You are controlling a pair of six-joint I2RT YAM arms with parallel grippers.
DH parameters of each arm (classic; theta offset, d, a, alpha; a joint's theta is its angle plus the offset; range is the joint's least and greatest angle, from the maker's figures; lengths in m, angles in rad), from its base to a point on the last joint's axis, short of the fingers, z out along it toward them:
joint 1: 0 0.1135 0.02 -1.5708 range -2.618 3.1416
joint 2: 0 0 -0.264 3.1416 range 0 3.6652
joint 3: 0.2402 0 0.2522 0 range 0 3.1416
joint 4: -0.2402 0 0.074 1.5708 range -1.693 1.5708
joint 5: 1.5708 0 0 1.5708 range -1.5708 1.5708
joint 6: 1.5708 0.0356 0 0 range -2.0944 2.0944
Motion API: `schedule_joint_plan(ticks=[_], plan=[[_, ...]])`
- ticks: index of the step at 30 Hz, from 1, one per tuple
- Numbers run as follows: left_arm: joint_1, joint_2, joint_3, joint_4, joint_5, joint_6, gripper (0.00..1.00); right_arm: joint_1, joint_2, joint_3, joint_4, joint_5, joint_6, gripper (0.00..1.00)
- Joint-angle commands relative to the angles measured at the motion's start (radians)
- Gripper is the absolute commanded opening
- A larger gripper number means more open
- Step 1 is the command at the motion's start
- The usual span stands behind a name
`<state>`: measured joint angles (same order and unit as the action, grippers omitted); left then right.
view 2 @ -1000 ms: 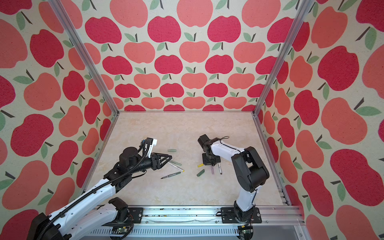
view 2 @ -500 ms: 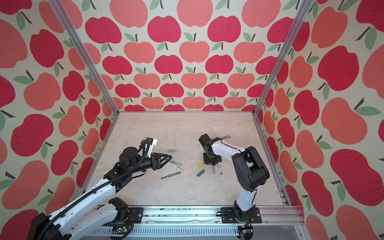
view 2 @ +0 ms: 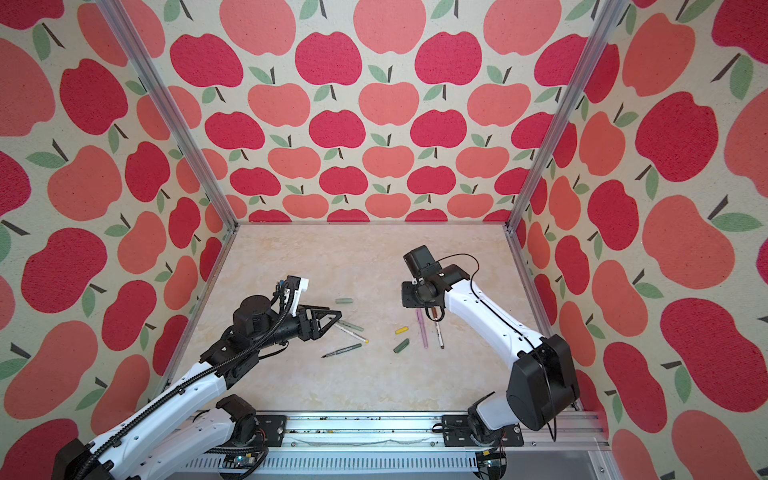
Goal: Insert the pens into the pen caps
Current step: 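Move the right gripper over the dark green fountain pen near the left gripper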
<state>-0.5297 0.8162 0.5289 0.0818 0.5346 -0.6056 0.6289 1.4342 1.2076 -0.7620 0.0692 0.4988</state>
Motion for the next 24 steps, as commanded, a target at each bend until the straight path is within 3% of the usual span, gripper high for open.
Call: schedule_joint_plan(ticks=[1,10,16,24], plan=[[0.031,-0.043,0.031,-0.045,-0.017,0.014,0.95,0.037,-0.005,-0.006,0.001,-0.083,0.038,0.34],[0.124,-0.171,-0.015,-0.13,-0.031,-0.057,0.99,0.207,0.164,0.013,0.088,-0.171,-0.012,0.37],[0.144,-0.296,-0.047,-0.281,-0.16,-0.105,0.99,0.379,0.322,0.135,0.106,-0.187,-0.302,0.39],[0.167,-0.586,-0.118,-0.389,-0.259,-0.143,0.99,0.447,0.502,0.283,0.045,-0.201,-0.554,0.44]])
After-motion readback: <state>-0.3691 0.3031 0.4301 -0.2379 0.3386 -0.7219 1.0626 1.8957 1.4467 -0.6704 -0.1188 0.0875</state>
